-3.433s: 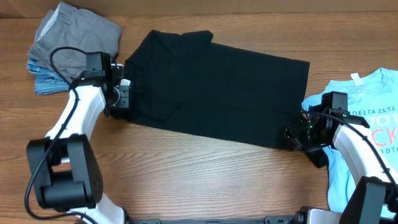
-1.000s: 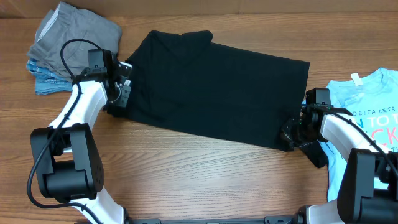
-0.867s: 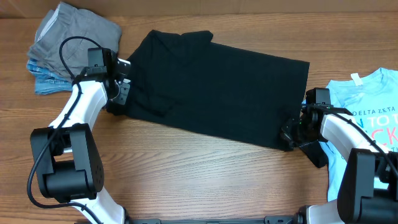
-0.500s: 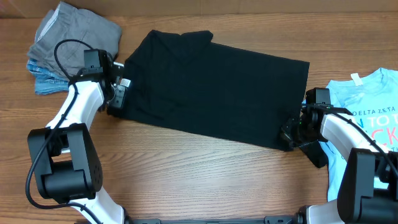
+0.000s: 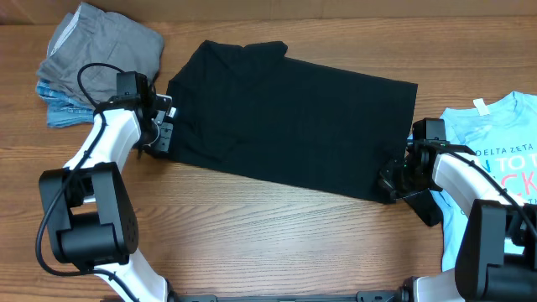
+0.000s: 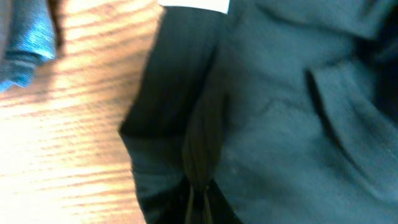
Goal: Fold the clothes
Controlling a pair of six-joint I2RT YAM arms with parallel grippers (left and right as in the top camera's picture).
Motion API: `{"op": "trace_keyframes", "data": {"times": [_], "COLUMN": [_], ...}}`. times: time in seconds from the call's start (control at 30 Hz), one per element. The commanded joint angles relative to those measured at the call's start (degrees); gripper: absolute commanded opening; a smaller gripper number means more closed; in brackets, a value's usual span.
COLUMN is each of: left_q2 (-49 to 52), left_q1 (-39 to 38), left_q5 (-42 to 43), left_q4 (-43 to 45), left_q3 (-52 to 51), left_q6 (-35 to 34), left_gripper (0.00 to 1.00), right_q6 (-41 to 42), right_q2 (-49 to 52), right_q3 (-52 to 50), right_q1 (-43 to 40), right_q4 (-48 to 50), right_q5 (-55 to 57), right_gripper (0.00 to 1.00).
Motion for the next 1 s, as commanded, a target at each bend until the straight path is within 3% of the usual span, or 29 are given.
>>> {"op": "trace_keyframes", "data": {"times": [0.0,0.17,0.2,0.3,0.4,0.6,0.67,0.77,0.87,0.9,0.97], "left_q2": [0.98,0.98,0.98,0.98,0.96,0.96,0.96,1.03,1.29,1.29,1.22], "left_q1": [0.37,0.37,0.37,0.37,0.37,1.44,2.16,2.69,3.43,3.87,4.87], "left_q5": [-7.28,-10.82,-10.84,-10.82,-10.54,-4.55,0.74,1.14,0.66,-0.04,-0.28], "left_q4": [1.49,5.79,6.32,7.1,5.66,-2.78,-4.76,-4.72,-4.39,-4.63,-5.03], "left_q3": [-0.2,-0.15,-0.04,0.39,1.01,1.29,1.25,0.98,0.98,0.98,1.05], "left_q6": [0.07,0.07,0.09,0.0,-1.97,-8.22,-8.15,-8.17,-9.62,-11.43,-13.88], "left_gripper": [0.04,0.08,0.16,0.58,0.91,0.86,0.79,0.6,0.48,0.47,0.66], "right_q6": [0.28,0.28,0.28,0.28,0.26,0.24,0.22,0.24,0.22,0.22,0.15], "right_q2": [3.74,3.74,3.74,3.74,3.74,3.74,3.74,3.74,3.74,3.72,3.72], "right_q3": [-1.92,-1.92,-1.92,-1.92,-1.92,-1.92,-1.92,-1.92,-1.92,-1.92,-1.79], "right_q1": [0.26,0.26,0.26,0.26,0.26,0.26,0.26,0.26,0.26,0.26,0.26], "right_q4": [0.26,0.09,0.04,-0.17,-0.28,-0.46,-0.63,-0.68,-0.68,-0.85,-1.33], "right_q5": [1.05,1.07,1.09,1.29,1.29,1.27,1.27,1.27,1.27,1.27,1.25], "right_gripper": [0.17,0.17,0.17,0.17,0.17,0.17,0.17,0.17,0.17,0.17,0.17]}}
